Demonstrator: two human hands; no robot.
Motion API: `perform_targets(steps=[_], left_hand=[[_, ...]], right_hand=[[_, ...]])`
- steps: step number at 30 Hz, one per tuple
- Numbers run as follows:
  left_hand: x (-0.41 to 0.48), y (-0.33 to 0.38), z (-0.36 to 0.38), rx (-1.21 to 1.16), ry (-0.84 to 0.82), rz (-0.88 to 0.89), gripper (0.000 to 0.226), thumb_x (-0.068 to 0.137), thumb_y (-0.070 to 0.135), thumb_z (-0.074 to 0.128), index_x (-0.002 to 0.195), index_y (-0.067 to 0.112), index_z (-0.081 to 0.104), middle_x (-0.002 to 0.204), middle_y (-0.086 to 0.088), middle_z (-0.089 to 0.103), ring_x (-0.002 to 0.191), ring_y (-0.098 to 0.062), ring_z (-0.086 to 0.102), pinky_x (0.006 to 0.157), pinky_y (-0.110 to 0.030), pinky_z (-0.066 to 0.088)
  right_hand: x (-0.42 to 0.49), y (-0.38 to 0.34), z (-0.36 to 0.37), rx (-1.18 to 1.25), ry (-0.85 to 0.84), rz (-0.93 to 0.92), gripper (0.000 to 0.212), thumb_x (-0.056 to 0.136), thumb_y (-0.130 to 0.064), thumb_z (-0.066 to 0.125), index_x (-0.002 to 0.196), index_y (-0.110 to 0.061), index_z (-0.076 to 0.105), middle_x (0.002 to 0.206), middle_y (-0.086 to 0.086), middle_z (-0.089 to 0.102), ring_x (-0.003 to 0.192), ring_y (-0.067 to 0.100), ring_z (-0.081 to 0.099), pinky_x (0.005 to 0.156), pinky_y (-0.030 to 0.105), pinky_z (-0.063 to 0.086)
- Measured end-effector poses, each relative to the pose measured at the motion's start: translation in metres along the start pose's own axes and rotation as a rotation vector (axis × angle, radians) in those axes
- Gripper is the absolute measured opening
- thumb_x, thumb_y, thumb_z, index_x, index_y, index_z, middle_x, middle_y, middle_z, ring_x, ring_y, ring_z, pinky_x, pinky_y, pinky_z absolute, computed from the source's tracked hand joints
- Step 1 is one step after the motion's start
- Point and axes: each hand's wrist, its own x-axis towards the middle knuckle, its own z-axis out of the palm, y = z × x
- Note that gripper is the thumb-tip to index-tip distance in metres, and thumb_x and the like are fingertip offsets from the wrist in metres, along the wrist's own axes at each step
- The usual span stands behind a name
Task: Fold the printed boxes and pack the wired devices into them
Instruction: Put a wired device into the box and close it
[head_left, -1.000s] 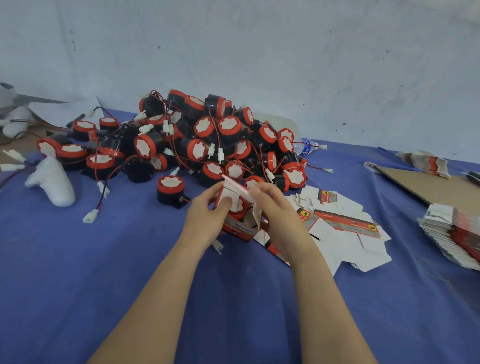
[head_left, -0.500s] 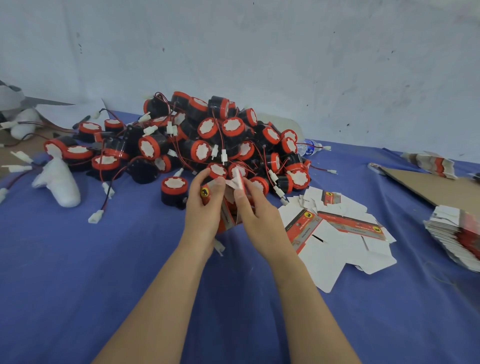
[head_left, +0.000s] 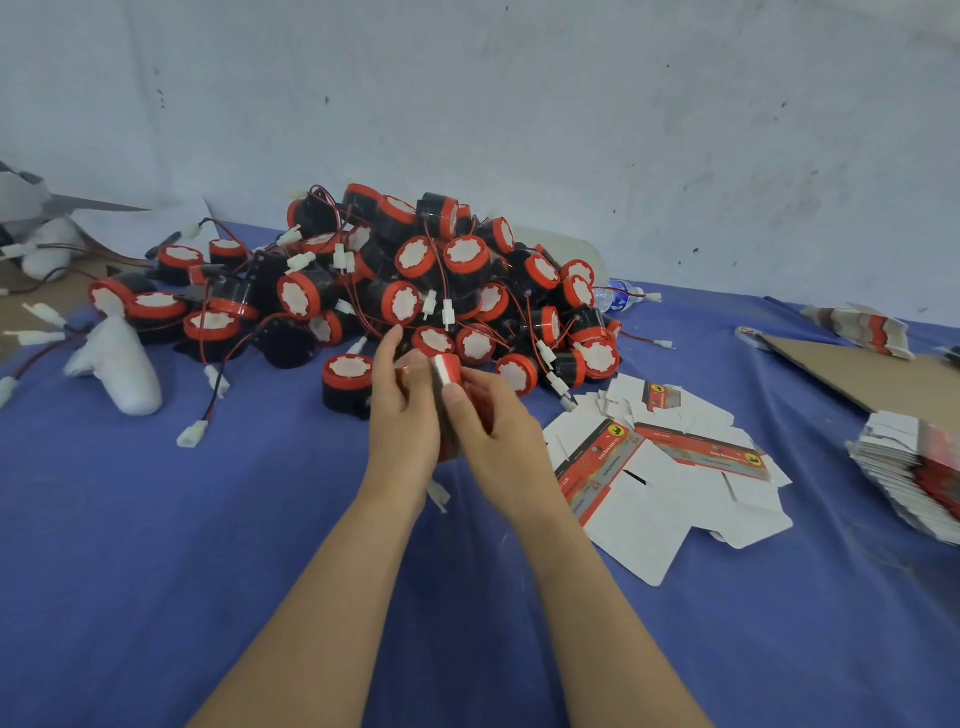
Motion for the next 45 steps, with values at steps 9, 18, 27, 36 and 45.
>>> perform_targets(steps=[9,18,27,36,45], left_hand=[[-0.003,-0.001,0.005,0.017,0.006,-0.006,0.029,0.096,0.049,0.043,0.112,0.028,0.056,0.105,0.001,0.065,0.095,-0.012,0.065,0.077,-0.030,0.056],[-0.005,-0.001,0.005,0.059,0.048,0.093,0.028,0.098,0.043,0.042,0.115,0.023,0.051,0.111,-0.005,0.063,0.100,-0.018,0.064,0.080,-0.031,0.055],[-0.009,-0.002,0.009,0.125,0.039,0.117,0.019,0.097,0.042,0.045,0.108,0.028,0.051,0.115,-0.006,0.059,0.100,-0.015,0.061,0.087,-0.036,0.054],[-0.014,-0.009,0.017,0.297,0.029,0.082,0.041,0.094,0.041,0.054,0.124,0.015,0.042,0.125,-0.007,0.045,0.108,-0.018,0.054,0.089,-0.036,0.053],[-0.003,-0.004,0.008,-0.027,0.150,-0.182,0.043,0.095,0.046,0.049,0.128,0.021,0.034,0.125,-0.007,0.056,0.106,-0.019,0.061,0.091,-0.039,0.053]], right_hand=[[-0.001,-0.003,0.002,-0.095,0.121,-0.007,0.041,0.101,-0.041,0.037,0.140,-0.033,0.046,0.098,-0.019,0.058,0.080,-0.010,0.056,0.063,-0.004,0.037],[-0.002,-0.009,0.011,0.199,0.063,0.058,0.035,0.105,-0.029,0.033,0.134,-0.028,0.053,0.119,-0.016,0.061,0.108,-0.007,0.057,0.092,0.014,0.047],[0.001,-0.007,0.002,0.283,-0.087,0.086,0.029,0.105,-0.027,0.034,0.125,-0.041,0.048,0.115,-0.029,0.055,0.103,-0.021,0.051,0.085,0.001,0.041],[0.004,-0.009,-0.008,0.274,0.126,0.168,0.030,0.102,-0.016,0.041,0.124,-0.017,0.061,0.119,0.001,0.065,0.108,0.011,0.061,0.095,0.032,0.051],[-0.002,-0.010,0.002,0.314,0.080,0.066,0.019,0.098,-0.014,0.050,0.103,-0.024,0.066,0.092,-0.019,0.067,0.084,-0.010,0.062,0.069,0.009,0.048]])
